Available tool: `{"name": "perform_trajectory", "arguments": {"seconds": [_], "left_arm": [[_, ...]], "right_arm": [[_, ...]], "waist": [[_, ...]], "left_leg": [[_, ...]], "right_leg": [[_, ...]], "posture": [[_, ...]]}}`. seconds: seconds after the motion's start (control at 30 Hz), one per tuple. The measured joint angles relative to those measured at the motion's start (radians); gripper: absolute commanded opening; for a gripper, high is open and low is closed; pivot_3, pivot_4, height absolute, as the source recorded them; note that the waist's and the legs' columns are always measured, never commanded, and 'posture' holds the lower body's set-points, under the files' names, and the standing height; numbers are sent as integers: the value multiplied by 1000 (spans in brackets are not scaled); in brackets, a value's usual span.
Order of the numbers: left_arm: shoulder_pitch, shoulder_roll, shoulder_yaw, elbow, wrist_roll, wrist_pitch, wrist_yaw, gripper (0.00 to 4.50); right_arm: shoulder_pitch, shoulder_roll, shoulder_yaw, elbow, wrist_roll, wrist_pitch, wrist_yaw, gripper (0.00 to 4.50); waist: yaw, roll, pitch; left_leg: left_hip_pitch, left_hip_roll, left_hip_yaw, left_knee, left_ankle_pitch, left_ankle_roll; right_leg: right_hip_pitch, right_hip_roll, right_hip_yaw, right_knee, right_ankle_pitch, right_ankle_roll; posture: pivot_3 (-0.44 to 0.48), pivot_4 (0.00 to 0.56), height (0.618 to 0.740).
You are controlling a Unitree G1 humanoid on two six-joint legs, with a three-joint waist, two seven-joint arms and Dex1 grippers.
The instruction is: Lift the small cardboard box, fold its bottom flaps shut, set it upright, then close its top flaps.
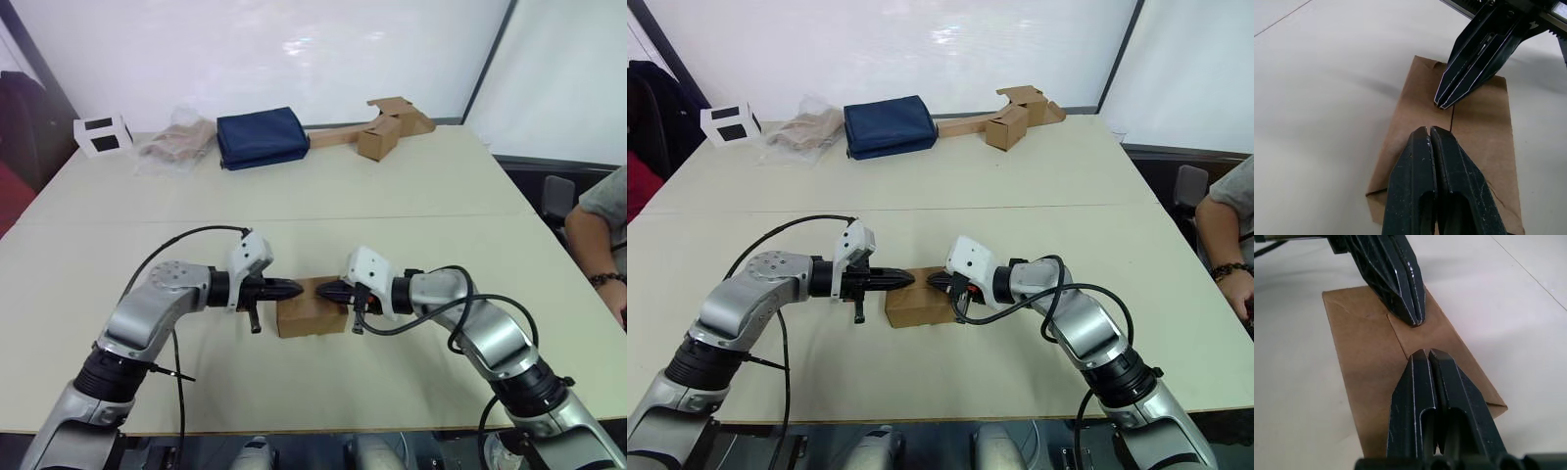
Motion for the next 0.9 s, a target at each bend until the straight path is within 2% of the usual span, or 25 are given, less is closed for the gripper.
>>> {"name": "perform_trajectory", "arguments": {"seconds": [0.3,0.4,0.47,0.5,0.6,0.7,0.9], "left_arm": [[27,-19,5,0,18,-57,26,67],[65,-78,59,1,34,-144,107,67],[54,-93,111,0,19,-146,153,67],[43,-85,139,0,-5,-124,157,67],[24,26,258,-3,-104,-8,122,67],[148,101,323,-13,-125,12,92,67],[361,163,372,-14,-142,46,58,67]], "right_arm": [[-2,8,1,10,-8,-3,2,0],[-1,20,-16,11,6,2,1,0],[-2,47,-60,14,32,13,-13,0],[-2,60,-87,14,56,24,-20,0],[-9,84,-241,5,173,79,-43,0],[24,45,-362,-32,260,132,-45,0],[178,-35,-460,-61,370,225,-19,0]], "waist": [[0,0,0],[1,0,0],[1,0,0],[1,0,0],[-4,0,0],[-2,1,0],[6,1,0]], "left_leg": [[0,0,0,0,0,0],[0,0,0,0,0,0],[0,0,0,0,0,0],[0,0,0,0,0,0],[0,0,0,-1,0,0],[0,0,0,-3,0,0],[0,0,0,-1,0,0]], "right_leg": [[0,0,0,0,0,0],[0,0,0,0,0,0],[0,0,0,0,0,0],[0,0,0,1,0,0],[-1,0,0,0,0,0],[0,0,0,-3,0,0],[1,-1,0,-2,0,0]], "posture": [[0,150,740],[0,150,740],[0,150,740],[0,150,740],[0,150,740],[0,150,740],[0,150,740]]}}
